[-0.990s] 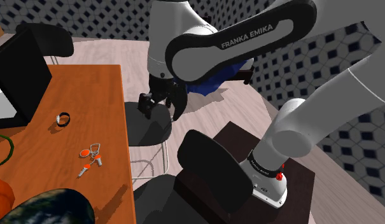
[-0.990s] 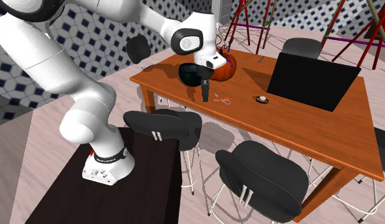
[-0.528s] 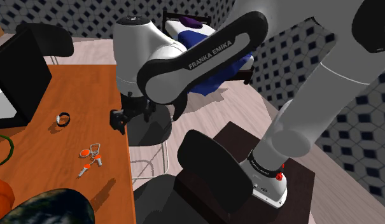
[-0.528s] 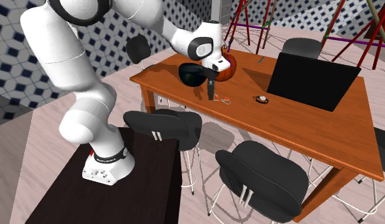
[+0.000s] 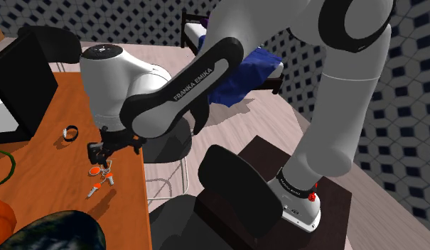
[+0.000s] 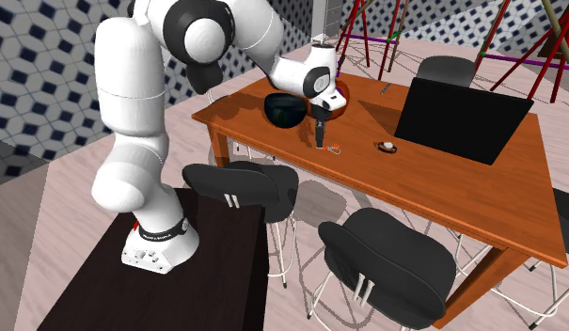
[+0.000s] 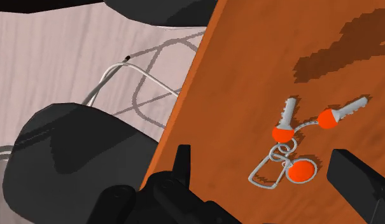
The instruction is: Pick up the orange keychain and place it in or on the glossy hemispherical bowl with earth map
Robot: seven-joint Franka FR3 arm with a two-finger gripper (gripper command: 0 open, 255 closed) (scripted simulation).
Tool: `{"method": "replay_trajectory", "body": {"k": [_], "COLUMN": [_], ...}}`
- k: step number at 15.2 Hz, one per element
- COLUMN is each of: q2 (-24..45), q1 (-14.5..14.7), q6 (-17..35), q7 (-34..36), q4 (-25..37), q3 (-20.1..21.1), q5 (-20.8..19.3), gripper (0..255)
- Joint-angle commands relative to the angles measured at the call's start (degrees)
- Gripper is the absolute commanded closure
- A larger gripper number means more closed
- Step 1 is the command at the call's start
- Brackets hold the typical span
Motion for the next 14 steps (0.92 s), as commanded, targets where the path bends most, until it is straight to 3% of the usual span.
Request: {"method": "replay_trajectory", "body": {"k": [1, 4, 14], "q2": [4.79, 10.05, 14.35], "q1": [2.45, 5.52, 7.06], "q6": [-0.59, -1.29, 2.36], "q7": [3.41, 6.42, 8.15], "q4": [4.73, 10.25, 10.55], "q3": [-1.26, -2.91, -5.00], "q5": [-2.89, -5.28, -8.08], "gripper": [0, 0, 0]}}
